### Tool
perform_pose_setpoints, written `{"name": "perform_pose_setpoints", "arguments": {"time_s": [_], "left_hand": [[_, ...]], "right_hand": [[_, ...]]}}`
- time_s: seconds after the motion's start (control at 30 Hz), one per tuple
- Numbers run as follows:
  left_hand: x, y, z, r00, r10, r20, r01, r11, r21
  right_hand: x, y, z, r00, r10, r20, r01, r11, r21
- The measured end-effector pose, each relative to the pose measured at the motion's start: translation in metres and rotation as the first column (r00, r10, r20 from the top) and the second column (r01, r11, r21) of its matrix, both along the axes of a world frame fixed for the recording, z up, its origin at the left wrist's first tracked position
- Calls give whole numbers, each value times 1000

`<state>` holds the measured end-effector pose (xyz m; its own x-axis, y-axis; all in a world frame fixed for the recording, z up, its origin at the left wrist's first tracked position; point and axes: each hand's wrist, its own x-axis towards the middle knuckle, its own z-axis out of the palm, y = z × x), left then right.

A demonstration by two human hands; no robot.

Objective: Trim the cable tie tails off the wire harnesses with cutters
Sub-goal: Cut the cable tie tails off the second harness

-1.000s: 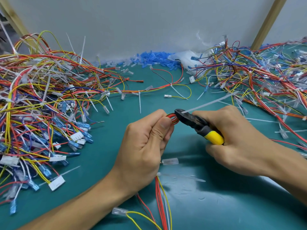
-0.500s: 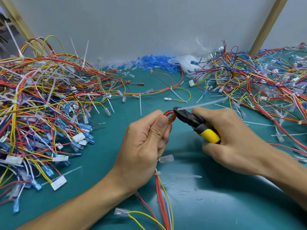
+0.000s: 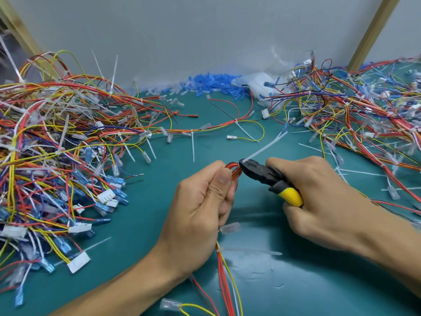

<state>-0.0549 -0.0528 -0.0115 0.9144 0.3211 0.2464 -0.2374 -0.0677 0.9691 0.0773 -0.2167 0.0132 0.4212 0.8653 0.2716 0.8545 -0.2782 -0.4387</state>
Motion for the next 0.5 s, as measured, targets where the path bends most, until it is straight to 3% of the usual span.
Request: {"name": "perform_pose_setpoints", "arguments": {"time_s": [0.27, 0.5], "left_hand": [[0, 0, 3, 999, -28, 31, 28, 999, -18], [-4, -1, 7, 997, -54, 60, 58, 996, -67]], "right_hand": [[-4, 1, -1, 999, 10, -50, -7, 998, 63], [-2, 2, 3, 1000, -5, 8, 5, 997, 72]]}}
